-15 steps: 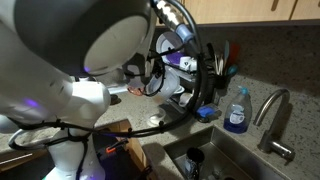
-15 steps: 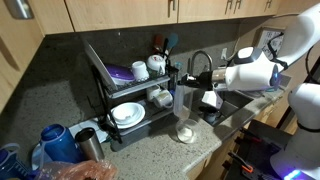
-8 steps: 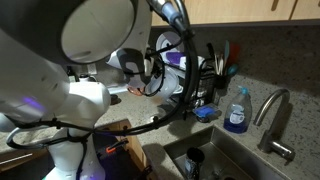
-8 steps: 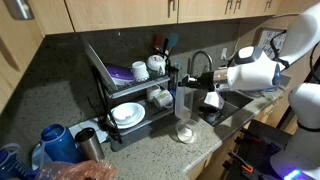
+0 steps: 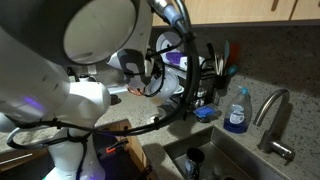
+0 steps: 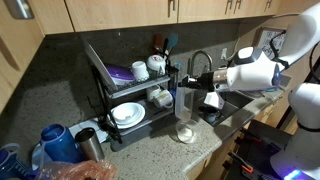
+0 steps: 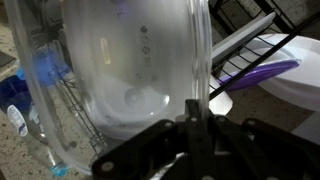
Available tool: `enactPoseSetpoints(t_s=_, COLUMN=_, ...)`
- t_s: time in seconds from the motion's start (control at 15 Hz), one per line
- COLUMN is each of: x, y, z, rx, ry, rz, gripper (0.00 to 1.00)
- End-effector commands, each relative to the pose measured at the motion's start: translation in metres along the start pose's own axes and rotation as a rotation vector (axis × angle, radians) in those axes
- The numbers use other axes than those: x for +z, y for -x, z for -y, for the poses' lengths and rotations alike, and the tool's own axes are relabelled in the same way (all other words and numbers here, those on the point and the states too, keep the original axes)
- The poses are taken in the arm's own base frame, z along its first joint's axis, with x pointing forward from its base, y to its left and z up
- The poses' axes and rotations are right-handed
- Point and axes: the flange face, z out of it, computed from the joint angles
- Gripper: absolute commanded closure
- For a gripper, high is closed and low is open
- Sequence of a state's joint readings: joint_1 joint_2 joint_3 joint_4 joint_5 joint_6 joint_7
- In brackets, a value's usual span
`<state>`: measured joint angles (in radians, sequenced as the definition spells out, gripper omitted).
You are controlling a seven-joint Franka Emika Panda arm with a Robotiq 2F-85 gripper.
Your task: Pour the contents from the left bowl to the right bowl
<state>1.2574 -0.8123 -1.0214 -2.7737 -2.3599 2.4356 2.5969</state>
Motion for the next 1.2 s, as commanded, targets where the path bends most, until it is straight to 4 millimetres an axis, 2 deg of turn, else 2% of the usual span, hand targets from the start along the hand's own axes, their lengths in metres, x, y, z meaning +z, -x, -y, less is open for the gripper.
enactPoseSetpoints(t_s=0.0, x=0.003, y=0.006, z=-0.001, rx=-0.009, ry=0.021, rz=-0.003, gripper=0.99)
enactPoseSetpoints(t_s=0.53, x=0.014, y=0.014, z=-0.003, rx=-0.01, ry=0.053, rz=-0.035, gripper=0.99)
enactPoseSetpoints(t_s=1.13, x=0.03, y=0.034, z=0.002, rx=0.005, ry=0.084, rz=-0.085, gripper=0.99)
